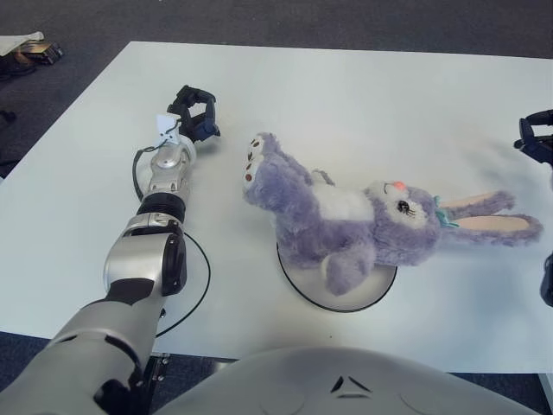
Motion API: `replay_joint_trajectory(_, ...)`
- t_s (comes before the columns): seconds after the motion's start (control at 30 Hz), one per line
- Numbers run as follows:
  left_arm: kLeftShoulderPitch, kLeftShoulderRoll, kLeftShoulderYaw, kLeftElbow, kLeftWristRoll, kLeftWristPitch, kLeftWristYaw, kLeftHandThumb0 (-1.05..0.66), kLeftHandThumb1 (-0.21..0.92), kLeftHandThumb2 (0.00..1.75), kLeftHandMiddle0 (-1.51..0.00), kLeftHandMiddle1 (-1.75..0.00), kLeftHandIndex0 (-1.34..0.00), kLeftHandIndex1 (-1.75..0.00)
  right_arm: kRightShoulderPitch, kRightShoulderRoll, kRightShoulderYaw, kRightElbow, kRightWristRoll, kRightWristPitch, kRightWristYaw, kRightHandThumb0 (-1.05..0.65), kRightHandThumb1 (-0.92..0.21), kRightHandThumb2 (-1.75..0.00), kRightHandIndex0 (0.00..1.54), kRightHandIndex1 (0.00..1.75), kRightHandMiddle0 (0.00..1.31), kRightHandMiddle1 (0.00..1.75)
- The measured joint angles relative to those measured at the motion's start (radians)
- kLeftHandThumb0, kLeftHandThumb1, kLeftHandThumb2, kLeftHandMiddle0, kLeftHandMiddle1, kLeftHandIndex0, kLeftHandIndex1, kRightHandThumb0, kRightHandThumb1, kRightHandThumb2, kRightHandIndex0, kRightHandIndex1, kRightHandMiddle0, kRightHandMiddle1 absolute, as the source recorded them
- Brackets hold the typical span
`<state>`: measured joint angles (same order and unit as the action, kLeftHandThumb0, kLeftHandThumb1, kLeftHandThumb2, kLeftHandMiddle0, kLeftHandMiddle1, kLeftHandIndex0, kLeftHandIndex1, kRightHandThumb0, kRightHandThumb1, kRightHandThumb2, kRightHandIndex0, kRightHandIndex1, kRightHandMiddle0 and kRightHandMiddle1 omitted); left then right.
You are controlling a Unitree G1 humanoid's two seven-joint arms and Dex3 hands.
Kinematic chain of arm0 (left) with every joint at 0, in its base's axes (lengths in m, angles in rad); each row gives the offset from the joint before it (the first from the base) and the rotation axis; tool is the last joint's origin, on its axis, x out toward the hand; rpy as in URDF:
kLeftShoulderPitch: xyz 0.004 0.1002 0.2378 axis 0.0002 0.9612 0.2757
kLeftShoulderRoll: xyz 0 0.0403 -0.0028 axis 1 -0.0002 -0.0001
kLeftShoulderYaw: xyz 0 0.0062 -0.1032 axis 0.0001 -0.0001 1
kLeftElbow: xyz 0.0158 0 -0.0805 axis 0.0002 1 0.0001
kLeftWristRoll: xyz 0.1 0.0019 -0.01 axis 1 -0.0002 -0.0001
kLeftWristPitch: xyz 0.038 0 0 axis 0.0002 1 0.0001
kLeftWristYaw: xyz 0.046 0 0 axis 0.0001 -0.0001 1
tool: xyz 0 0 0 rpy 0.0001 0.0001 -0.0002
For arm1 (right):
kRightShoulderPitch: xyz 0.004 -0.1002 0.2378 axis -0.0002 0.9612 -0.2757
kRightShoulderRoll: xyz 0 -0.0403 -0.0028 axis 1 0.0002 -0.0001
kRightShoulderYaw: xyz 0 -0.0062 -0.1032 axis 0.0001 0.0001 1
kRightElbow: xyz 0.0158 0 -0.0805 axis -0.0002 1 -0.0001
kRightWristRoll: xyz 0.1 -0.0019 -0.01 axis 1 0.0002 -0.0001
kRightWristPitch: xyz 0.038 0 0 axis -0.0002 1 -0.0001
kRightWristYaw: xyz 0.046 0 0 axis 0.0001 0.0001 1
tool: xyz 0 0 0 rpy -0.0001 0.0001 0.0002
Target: Put the doll into the plate.
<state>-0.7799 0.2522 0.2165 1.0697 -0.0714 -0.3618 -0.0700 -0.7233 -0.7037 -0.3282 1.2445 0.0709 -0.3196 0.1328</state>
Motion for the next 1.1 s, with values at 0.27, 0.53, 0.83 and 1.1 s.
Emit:
replay_joint_trajectory(0.27, 0.003, -0.013, 0.0, -0.027, 0.0, 0.006, 0.001, -0.39, 0.63, 0.92, -0.98, -1.75, -0.37, -1.75, -0.002, 0.084, -0.043, -0.035, 0.084, 0.1, 0.035, -0.01, -0.38, -1.17, 0.7, 1.49, 0.36, 1.75)
replay_joint_trajectory(0.53, 0.016, -0.013, 0.003, -0.053, -0.002, 0.02, 0.012, -0.39, 0.63, 0.92, -0.98, -1.75, -0.38, -1.75, -0.049, 0.1, -0.056, -0.041, 0.112, 0.172, 0.035, -0.01, -0.18, -1.48, 0.74, 1.7, 0.49, 1.75)
replay_joint_trajectory(0.83, 0.041, -0.018, 0.003, -0.088, -0.004, 0.033, 0.014, -0.39, 0.63, 0.92, -0.98, -1.75, -0.38, -1.75, -0.053, 0.168, -0.071, -0.088, 0.15, 0.217, 0.025, -0.42, -0.38, -1.24, 1.17, 1.75, 0.55, 1.75)
replay_joint_trajectory(1.1, 0.055, -0.025, 0.004, -0.123, -0.026, 0.046, 0.013, -0.39, 0.63, 0.92, -0.97, -1.75, -0.37, -1.75, -0.053, 0.207, -0.093, -0.084, 0.194, 0.239, 0.08, -0.47, -0.33, -1.29, 1.31, 1.75, 0.6, 1.75)
